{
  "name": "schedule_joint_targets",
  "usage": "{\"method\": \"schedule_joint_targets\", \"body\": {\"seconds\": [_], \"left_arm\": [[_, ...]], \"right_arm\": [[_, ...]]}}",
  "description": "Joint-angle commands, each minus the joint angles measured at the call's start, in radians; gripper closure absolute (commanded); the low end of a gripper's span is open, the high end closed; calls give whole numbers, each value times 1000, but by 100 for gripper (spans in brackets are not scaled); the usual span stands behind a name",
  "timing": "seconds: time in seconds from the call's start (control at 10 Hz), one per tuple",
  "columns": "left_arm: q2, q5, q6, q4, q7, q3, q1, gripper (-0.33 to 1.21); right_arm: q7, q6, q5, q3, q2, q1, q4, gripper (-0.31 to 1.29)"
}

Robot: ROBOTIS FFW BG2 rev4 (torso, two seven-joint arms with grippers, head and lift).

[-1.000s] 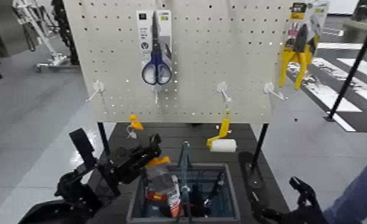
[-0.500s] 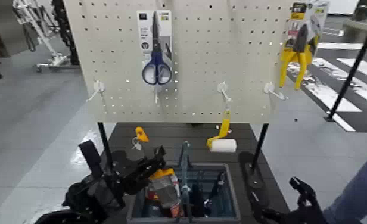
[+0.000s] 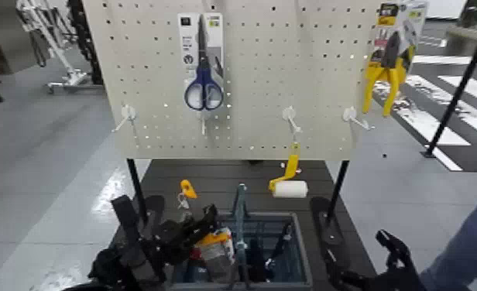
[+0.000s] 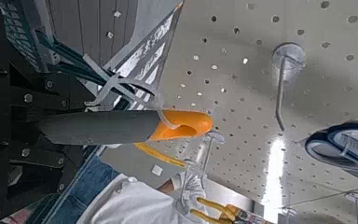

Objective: Put the yellow paint brush into the crate.

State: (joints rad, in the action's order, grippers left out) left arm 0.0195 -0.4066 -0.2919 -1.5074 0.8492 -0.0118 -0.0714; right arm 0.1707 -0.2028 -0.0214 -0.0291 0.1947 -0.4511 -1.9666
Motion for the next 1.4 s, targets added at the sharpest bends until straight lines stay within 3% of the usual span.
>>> {"method": "schedule_joint_targets", "body": {"seconds": [0.1, 0.4, 0.5, 0.6, 0.7, 0.8, 0.9, 1.4], "left_arm": [[-1, 3, 0, 38, 1, 0, -4, 115], [-3, 19, -7, 61, 2, 0, -5, 115], [-3, 23, -16, 67, 7, -4, -5, 101], [-4, 29, -18, 72, 14, -5, -5, 69], [-4, 38, -15, 70, 14, -4, -4, 10], [-6, 43, -15, 69, 14, -4, -5, -23], [-4, 45, -10, 67, 14, -8, -5, -8], [-6, 58, -6, 55, 14, -8, -5, -8]], "right_arm": [[1, 2, -3, 0, 0, 0, 2, 15], [3, 3, -6, 0, 0, 0, 2, 15], [4, 3, -6, 0, 0, 0, 2, 15], [4, 3, -6, 0, 0, 0, 2, 15], [6, 3, -6, 2, 0, 0, 2, 15], [6, 3, -8, 2, 2, 0, 2, 15], [6, 3, -8, 2, 2, 0, 2, 15], [6, 2, -8, 2, 2, 0, 0, 15]]}}
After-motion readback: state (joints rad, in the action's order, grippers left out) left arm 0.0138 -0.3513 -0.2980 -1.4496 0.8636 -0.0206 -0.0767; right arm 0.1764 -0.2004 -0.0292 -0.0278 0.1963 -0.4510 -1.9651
